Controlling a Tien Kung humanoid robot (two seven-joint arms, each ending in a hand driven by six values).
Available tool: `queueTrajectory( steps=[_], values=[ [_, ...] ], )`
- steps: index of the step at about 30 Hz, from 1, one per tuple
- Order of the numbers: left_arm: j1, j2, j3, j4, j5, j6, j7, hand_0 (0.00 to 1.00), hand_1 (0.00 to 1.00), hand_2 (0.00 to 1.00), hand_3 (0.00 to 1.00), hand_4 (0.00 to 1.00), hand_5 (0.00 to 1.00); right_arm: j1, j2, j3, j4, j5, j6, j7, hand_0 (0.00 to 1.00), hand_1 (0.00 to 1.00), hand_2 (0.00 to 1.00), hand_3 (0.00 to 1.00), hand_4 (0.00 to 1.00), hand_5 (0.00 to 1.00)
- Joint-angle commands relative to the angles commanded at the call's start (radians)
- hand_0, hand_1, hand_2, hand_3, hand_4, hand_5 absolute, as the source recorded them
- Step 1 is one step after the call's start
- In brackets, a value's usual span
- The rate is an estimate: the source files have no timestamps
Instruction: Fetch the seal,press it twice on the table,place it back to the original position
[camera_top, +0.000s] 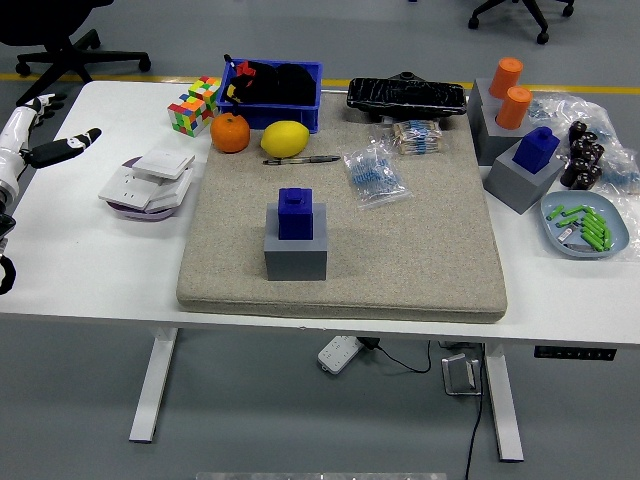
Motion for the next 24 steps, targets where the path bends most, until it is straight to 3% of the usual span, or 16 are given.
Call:
queueTrajectory(
  steps=[24],
  values=[
    [0.026,0.001,0.021,-0.008,-0.036,0.004,-0.015,0.896,0.894,0.883,0.881,0.845,0.431,0.007,-0.003,-0.012,0.0,0.003,-0.001,-0.001,0.735,0.684,0.653,0.622,0.725,0.518]
  ],
)
